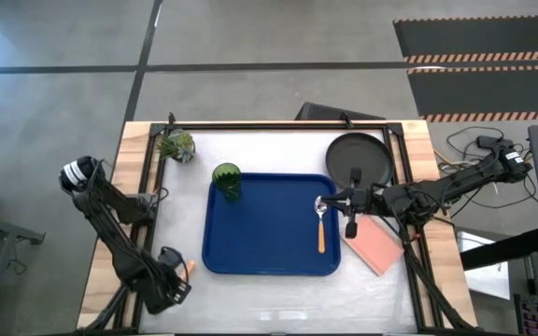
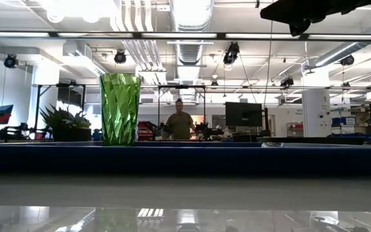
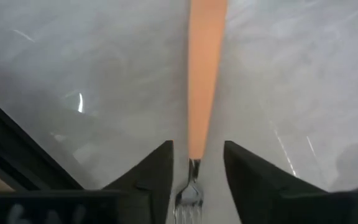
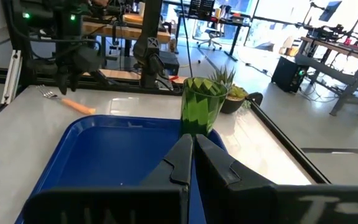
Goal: Pick and place plate/cup/fork/spoon on tray
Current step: Put the fork on the blue tray
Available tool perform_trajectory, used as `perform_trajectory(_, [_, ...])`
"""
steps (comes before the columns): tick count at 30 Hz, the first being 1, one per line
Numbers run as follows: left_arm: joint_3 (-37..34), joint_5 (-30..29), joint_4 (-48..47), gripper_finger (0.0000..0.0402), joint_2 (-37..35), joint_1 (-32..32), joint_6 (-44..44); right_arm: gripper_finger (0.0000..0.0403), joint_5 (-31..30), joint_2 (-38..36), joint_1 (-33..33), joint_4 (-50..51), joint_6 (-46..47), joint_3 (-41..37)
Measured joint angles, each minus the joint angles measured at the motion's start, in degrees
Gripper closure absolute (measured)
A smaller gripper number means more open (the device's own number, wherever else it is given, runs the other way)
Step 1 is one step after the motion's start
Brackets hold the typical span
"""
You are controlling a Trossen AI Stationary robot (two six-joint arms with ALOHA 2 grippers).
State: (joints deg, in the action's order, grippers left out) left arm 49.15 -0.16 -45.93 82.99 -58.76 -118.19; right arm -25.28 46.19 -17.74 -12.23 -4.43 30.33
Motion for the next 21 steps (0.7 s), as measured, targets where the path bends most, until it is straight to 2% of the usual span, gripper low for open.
perform_trajectory(5, [0.0,0.0,0.0,0.0224,2.2,0.0,0.0,0.0394,0.2,0.0,0.0,0.0,0.0,0.0])
perform_trajectory(9, [0.0,0.0,2.3,0.0203,4.0,0.0,2.3,0.0394,0.2,0.0,0.0,0.0,0.0,0.0])
perform_trajectory(13, [0.0,0.1,7.1,0.0204,5.5,0.0,5.5,0.0394,0.2,0.0,0.0,0.0,0.0,0.0])
perform_trajectory(21, [0.1,1.4,5.8,0.0234,8.5,0.0,7.7,0.0394,0.2,0.0,0.0,0.0,0.0,0.0])
